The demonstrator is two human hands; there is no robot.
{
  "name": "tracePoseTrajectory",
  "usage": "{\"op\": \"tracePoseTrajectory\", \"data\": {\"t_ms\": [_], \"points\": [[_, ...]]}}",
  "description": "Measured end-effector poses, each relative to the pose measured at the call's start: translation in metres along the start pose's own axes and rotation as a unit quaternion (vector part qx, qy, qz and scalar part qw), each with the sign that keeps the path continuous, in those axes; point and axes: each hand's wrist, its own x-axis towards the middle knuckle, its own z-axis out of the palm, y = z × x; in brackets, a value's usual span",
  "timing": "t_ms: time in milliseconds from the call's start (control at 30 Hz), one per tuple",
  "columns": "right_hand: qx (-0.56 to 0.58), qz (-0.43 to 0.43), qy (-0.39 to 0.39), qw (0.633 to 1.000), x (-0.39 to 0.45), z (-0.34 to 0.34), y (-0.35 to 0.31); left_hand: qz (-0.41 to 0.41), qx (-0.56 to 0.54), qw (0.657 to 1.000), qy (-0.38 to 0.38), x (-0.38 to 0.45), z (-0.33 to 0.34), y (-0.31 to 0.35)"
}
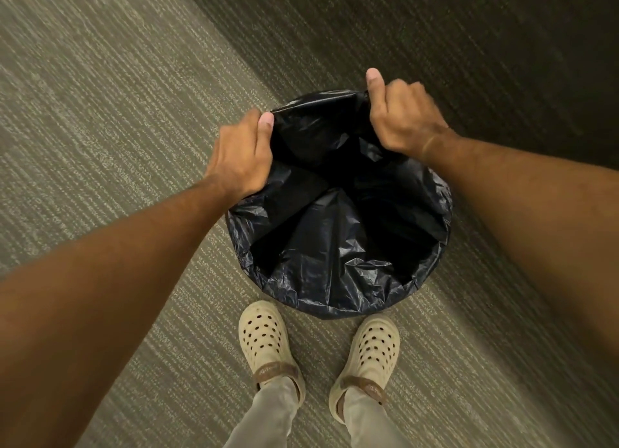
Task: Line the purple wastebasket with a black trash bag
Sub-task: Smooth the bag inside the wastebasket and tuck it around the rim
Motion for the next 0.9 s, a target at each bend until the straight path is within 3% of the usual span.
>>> {"op": "tracePoseTrajectory", "data": {"t_ms": [133,233,300,367,433,500,633,767,833,900], "points": [[-0.023,0.003,0.028,0.999,-0.008,-0.004,-0.005,-0.033,-0.008,0.999,0.0,-0.009,-0.008,0.007],[-0.034,-0.037,0.181,0.982,-0.037,-0.005,-0.013,-0.038,0.061,0.997,0.005,-0.029,-0.011,0.01],[-0.001,-0.115,0.217,0.969,-0.064,0.003,-0.021,-0.037,0.094,0.995,-0.01,-0.043,-0.01,0.008],[0.027,-0.155,0.086,0.984,-0.089,0.026,-0.025,-0.052,0.097,0.993,-0.03,-0.053,-0.008,0.005],[0.027,-0.082,-0.108,0.99,-0.102,0.059,-0.024,-0.066,0.091,0.993,-0.038,-0.057,-0.004,0.0],[0.01,-0.005,-0.211,0.977,-0.102,0.09,-0.021,-0.073,0.078,0.994,-0.026,-0.06,0.0,-0.003],[0.028,0.07,-0.313,0.947,-0.09,0.138,-0.023,-0.06,0.044,0.997,0.015,-0.061,0.01,-0.008],[-0.006,0.011,-0.459,0.888,-0.097,0.16,-0.035,-0.049,0.026,0.998,0.013,-0.06,0.007,-0.007],[0.02,0.011,-0.464,0.886,-0.097,0.157,-0.038,-0.033,0.095,0.995,0.019,-0.061,-0.001,-0.003],[0.011,-0.003,-0.421,0.907,-0.093,0.147,-0.037,0.008,0.16,0.986,0.051,-0.062,-0.012,0.005]]}}
